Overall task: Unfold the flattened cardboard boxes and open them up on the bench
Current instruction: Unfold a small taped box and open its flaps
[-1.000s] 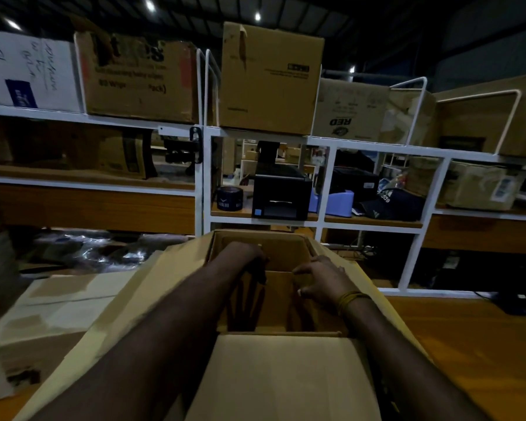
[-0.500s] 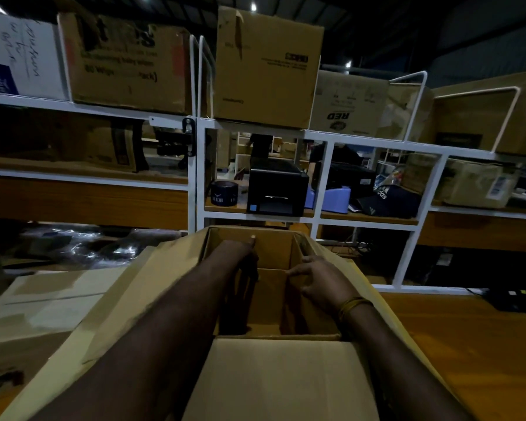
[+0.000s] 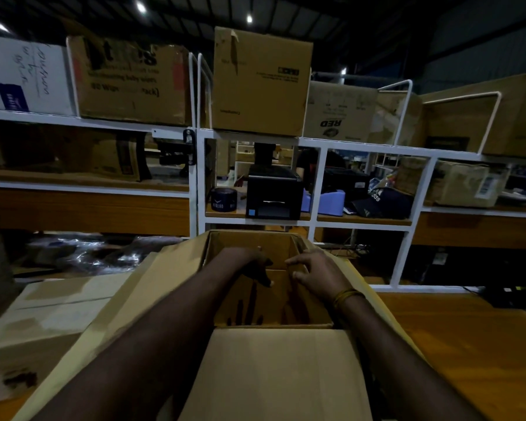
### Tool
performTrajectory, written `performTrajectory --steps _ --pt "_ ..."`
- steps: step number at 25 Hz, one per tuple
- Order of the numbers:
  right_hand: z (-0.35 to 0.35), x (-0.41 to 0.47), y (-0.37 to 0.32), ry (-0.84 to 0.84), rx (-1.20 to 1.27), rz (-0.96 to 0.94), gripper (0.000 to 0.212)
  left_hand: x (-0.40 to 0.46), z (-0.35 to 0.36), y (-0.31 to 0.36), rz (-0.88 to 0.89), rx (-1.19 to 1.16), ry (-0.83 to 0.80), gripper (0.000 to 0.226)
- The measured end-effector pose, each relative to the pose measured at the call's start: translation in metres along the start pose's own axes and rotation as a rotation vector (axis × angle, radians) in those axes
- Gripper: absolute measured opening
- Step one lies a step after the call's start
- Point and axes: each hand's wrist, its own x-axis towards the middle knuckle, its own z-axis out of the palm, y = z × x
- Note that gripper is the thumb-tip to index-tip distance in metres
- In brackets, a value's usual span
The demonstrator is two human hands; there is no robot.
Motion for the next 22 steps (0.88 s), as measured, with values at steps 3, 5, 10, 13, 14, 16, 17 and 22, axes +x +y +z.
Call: performTrajectory --steps 3,5,10,13,14,16,17,22 --pt "-0.003 -0.007 0.000 0.064 0.082 -0.012 0.032 -0.035 -0.003 0.021 0.019 0.134 0.027 0.074" --pt "-0.006 -0.014 -0.001 0.083 0.102 -0.022 0.031 -0.050 -0.002 0.031 0.043 0.117 0.091 0.070" --pt "-0.014 -0.036 0.000 0.107 0.059 -0.055 0.032 -0.084 0.017 0.051 0.161 -0.103 0.334 0.046" --pt "-0.014 -0.048 0.002 0.142 0.051 -0.040 0.029 -0.101 0.032 0.060 0.227 -0.215 0.389 0.034" --pt "-0.014 -0.052 0.003 0.144 0.072 -0.019 0.027 -0.106 0.036 0.063 0.240 -0.251 0.397 0.031" --pt "-0.016 -0.063 0.006 0.153 0.138 0.020 0.024 -0.111 0.043 0.070 0.253 -0.314 0.407 0.028" --pt "-0.018 -0.070 0.009 0.172 0.164 0.026 0.022 -0.116 0.046 0.075 0.252 -0.337 0.419 0.027" --pt "-0.041 -0.106 0.033 0.271 0.154 -0.026 0.024 -0.130 0.066 0.109 0.215 -0.328 0.647 0.027"
